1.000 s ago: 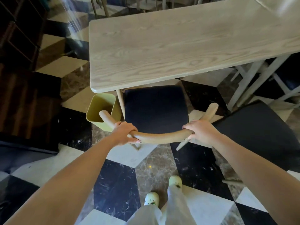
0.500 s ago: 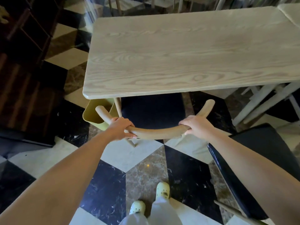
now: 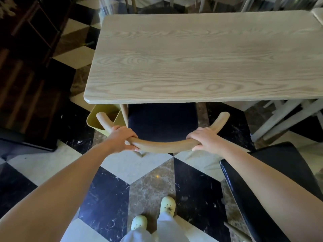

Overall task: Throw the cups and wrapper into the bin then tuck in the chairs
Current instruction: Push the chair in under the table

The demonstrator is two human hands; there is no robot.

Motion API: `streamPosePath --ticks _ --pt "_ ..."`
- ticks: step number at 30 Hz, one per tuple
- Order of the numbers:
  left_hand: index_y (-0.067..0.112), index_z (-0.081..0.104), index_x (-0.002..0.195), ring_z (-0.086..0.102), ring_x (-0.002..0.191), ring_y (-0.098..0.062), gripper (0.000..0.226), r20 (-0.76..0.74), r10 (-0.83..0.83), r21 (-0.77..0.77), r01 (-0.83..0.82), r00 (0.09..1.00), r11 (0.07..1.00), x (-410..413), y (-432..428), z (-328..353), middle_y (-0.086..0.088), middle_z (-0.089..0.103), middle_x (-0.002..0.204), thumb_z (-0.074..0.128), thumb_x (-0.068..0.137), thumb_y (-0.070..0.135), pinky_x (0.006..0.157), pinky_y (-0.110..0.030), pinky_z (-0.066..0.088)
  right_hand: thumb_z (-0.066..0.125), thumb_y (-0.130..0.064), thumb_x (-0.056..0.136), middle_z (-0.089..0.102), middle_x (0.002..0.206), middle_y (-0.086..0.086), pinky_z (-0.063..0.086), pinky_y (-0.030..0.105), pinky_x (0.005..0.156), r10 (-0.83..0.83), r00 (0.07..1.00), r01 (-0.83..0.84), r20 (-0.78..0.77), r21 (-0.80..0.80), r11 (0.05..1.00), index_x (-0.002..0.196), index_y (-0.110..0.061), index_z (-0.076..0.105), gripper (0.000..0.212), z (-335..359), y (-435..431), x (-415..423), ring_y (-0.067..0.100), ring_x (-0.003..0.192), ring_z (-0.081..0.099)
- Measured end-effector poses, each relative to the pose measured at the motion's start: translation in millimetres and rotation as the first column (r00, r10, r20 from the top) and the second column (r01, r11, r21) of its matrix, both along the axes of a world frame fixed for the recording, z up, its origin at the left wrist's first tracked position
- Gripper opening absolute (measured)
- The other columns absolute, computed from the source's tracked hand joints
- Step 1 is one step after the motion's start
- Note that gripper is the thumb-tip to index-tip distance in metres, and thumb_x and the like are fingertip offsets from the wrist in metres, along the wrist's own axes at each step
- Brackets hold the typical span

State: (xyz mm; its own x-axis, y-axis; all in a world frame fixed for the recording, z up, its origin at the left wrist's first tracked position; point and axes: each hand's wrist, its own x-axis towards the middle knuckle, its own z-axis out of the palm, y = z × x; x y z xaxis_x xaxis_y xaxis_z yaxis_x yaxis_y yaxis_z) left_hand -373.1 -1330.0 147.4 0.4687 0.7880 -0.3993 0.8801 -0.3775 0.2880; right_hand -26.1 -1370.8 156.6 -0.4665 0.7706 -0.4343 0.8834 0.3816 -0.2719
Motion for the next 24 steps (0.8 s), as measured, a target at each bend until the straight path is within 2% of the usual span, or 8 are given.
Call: streamPosePath --ticks 6,9,11,14,16,18,21,24 --pt "0.033 0.062 0.113 0.049 0.104 -0.01 0.039 -0.018 -0.014 -0.029 0.013 1.0 0.999 3.3 -2.9 9.7 0.015 0.06 0.105 0.067 0.079 0.052 0.106 -0.037 0.025 0.059 -0.036 0.089 0.054 0.126 -0.001 0.033 0.035 0.103 0.002 0.999 -0.007 0.05 0.106 0.994 0.129 -0.02 0.049 0.044 -0.1 -9.8 -4.3 0.021 0.118 0.046" --pt "0.029 0.061 0.119 0.052 0.113 -0.016 0.046 -0.078 0.016 0.041 -0.013 0.997 0.999 10.7 -12.8 11.8 0.008 0.064 0.113 0.066 0.079 0.051 0.109 -0.037 0.024 0.059 -0.041 0.088 0.053 0.129 0.005 0.028 0.038 0.11 -0.109 0.99 0.087 0.088 0.221 0.971 0.13 -0.015 0.047 0.05 -3.5 -25.9 -11.9 0.026 0.123 0.044" --pt "0.025 0.053 0.131 0.044 0.128 -0.021 0.057 -0.089 0.08 0.13 -0.068 0.993 0.989 17.3 -31.8 10.5 0.002 0.056 0.13 0.066 0.081 0.05 0.116 -0.04 0.015 0.059 -0.04 0.088 0.051 0.134 0.01 0.022 0.041 0.115 -0.237 0.965 0.187 0.115 0.331 0.925 0.133 -0.01 0.045 0.056 -9.5 -43.8 -23.8 0.03 0.13 0.04" --pt "0.014 0.031 0.148 0.016 0.147 -0.024 0.069 0.107 0.227 0.183 -0.243 0.968 0.952 26.1 -74.7 6.5 -0.006 0.03 0.155 0.06 0.09 0.038 0.122 -0.041 0.007 0.056 -0.034 0.091 0.032 0.153 0.016 0.024 0.045 0.117 -0.444 0.896 0.397 0.024 0.407 0.823 0.145 -0.005 0.03 0.067 -12.8 -77.4 -50.1 0.032 0.144 0.023" --pt "0.013 0.019 0.152 0.005 0.15 -0.024 0.071 0.194 0.273 0.187 -0.309 0.942 0.933 28.6 -104.9 2.7 -0.006 0.013 0.162 0.053 0.094 0.035 0.123 -0.04 0.008 0.053 -0.035 0.094 0.015 0.16 0.014 0.024 0.045 0.117 -0.536 0.843 0.514 -0.05 0.372 0.773 0.151 -0.006 0.016 0.074 -11.7 -100.6 -65.3 0.031 0.147 0.016" --pt "0.015 0.013 0.154 0.003 0.151 -0.025 0.069 0.181 0.28 0.157 -0.309 0.943 0.938 29.5 -132.8 -2.7 -0.005 0.004 0.163 0.046 0.097 0.037 0.122 -0.04 0.009 0.048 -0.041 0.095 0.008 0.161 0.014 0.021 0.045 0.118 -0.588 0.803 0.586 -0.096 0.298 0.753 0.152 -0.008 0.009 0.077 -12.9 -123.5 -73.1 0.032 0.147 0.015" --pt "0.021 0.007 0.154 -0.002 0.151 -0.022 0.067 0.064 0.243 0.042 -0.246 0.968 0.968 28.5 -177.3 -8.1 -0.001 -0.003 0.163 0.037 0.099 0.044 0.123 -0.043 0.007 0.039 -0.053 0.095 0.002 0.162 0.012 0.012 0.046 0.119 -0.602 0.798 0.598 -0.037 0.177 0.782 0.153 -0.013 0.002 0.08 -16.2 -169.6 -78.8 0.03 0.148 0.008" --pt "0.021 0.006 0.154 -0.001 0.151 -0.024 0.066 -0.077 0.126 -0.07 -0.131 0.989 0.989 28.6 -214.0 -8.3 -0.002 -0.001 0.163 0.032 0.099 0.047 0.12 -0.046 0.005 0.036 -0.061 0.093 -0.002 0.162 0.008 0.008 0.049 0.118 -0.582 0.813 0.581 0.036 0.016 0.813 0.153 -0.017 -0.001 0.084 -16.5 -216.8 -81.8 0.029 0.149 0.003"
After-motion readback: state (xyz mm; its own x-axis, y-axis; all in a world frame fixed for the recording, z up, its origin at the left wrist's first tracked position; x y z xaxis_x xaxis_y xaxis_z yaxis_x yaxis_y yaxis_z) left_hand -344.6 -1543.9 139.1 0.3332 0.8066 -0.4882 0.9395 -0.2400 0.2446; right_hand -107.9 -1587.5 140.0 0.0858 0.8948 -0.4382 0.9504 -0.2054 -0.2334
